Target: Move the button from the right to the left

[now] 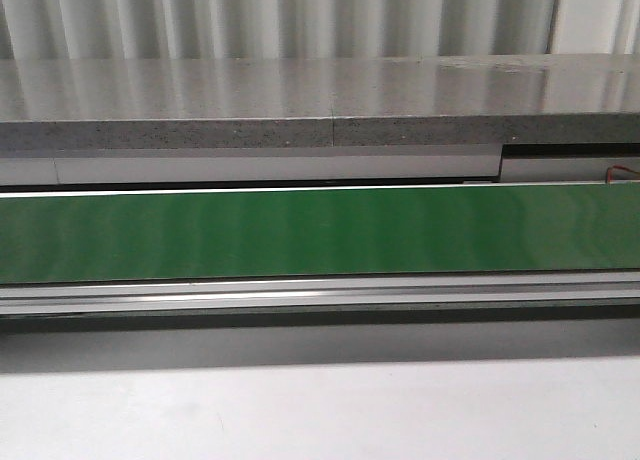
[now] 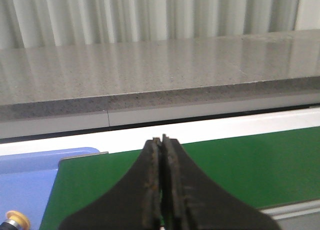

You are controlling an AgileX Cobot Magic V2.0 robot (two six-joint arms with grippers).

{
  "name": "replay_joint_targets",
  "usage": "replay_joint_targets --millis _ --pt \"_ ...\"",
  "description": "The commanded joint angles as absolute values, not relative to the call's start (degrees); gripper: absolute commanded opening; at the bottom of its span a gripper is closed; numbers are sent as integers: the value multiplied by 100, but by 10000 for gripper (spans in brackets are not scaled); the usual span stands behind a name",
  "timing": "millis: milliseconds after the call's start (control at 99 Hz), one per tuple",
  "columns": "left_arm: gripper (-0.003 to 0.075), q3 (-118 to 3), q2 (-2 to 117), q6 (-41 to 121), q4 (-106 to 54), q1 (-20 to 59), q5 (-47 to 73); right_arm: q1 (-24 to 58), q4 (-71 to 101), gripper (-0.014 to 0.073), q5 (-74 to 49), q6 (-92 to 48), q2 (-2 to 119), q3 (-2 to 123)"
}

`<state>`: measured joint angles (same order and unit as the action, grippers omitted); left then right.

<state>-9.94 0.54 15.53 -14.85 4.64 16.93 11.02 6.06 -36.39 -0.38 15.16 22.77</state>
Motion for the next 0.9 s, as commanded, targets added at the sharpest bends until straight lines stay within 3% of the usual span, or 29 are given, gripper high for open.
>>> replay_joint_targets --millis 0,202,394,888 --pt "-20 -888 67 1492 -1420 506 665 1120 571 -67 -3203 -72 1565 2422" --pt "-20 -337 67 53 149 506 127 1120 571 -67 -3203 -72 1565 2422" --pt "-21 266 -214 53 163 450 31 1120 571 -67 -3203 -72 1565 2422" --pt "-20 243 -212 64 258 372 321 1120 571 -67 -3212 -72 1581 2422"
